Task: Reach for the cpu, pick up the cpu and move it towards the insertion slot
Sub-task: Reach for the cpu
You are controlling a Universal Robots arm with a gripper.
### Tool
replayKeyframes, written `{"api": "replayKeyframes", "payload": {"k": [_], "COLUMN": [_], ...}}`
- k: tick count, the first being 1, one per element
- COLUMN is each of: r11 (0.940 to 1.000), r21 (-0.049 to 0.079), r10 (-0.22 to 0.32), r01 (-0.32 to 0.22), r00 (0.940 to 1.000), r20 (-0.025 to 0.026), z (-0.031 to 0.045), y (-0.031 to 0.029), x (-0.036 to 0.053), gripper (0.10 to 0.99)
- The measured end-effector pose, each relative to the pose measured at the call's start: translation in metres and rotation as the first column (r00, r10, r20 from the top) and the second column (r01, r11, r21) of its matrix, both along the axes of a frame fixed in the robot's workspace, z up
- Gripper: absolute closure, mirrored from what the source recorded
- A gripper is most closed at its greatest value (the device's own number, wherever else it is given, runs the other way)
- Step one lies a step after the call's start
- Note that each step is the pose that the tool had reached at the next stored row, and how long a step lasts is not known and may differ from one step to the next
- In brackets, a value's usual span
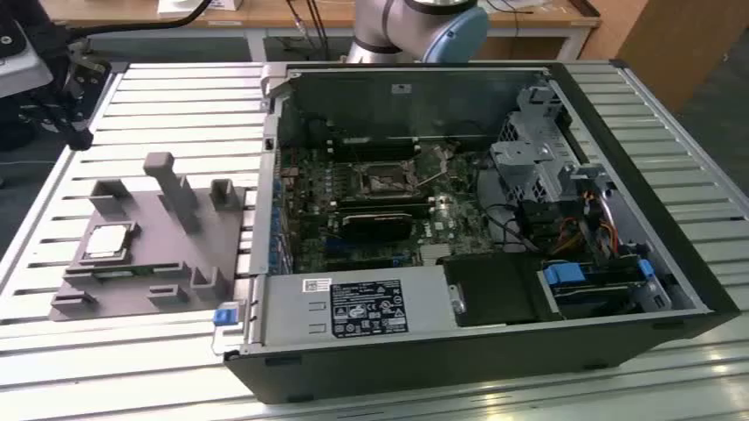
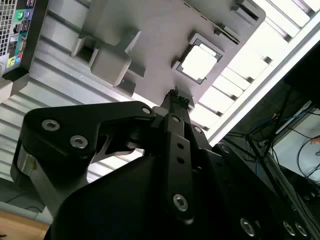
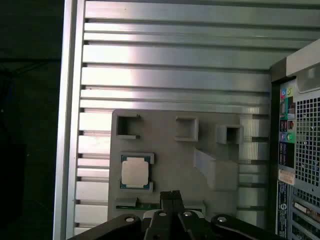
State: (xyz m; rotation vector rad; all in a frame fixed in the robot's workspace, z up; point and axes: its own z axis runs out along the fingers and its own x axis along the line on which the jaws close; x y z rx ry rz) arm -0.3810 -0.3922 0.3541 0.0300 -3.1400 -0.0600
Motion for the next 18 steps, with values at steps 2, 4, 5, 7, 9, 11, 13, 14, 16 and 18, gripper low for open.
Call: {"api": "replayKeyframes", "payload": {"k": [2, 4, 5, 7, 9, 11, 13, 14, 16, 18], "r11": [1.0, 1.0, 1.0, 1.0, 1.0, 1.0, 1.0, 1.0, 1.0, 1.0], "r21": [0.0, 0.0, 0.0, 0.0, 0.0, 0.0, 0.0, 0.0, 0.0, 0.0], "r10": [0.0, 0.0, 0.0, 0.0, 0.0, 0.0, 0.0, 0.0, 0.0, 0.001], "r01": [0.0, 0.0, 0.0, 0.0, 0.0, 0.0, 0.0, 0.0, 0.0, -0.001], "r00": [1.0, 1.0, 1.0, 1.0, 1.0, 1.0, 1.0, 1.0, 1.0, 1.0], "r20": [0.0, 0.0, 0.0, 0.0, 0.0, -0.0002, 0.0, 0.0, 0.0001, 0.0002], "z": [0.0, 0.0, 0.0, 0.0, 0.0, 0.0001, -0.0001, -0.0001, -0.0001, -0.0003], "y": [0.0, 0.0, 0.0, 0.0, 0.0, 0.0, 0.0, -0.0001, -0.0008, -0.0022], "x": [0.0, 0.0, 0.0, 0.0, 0.0, -0.0004, -0.0018, -0.0026, -0.005, -0.007], "gripper": [0.98, 0.98, 0.98, 0.98, 0.98, 0.98, 0.98, 0.98, 0.98, 0.98]}}
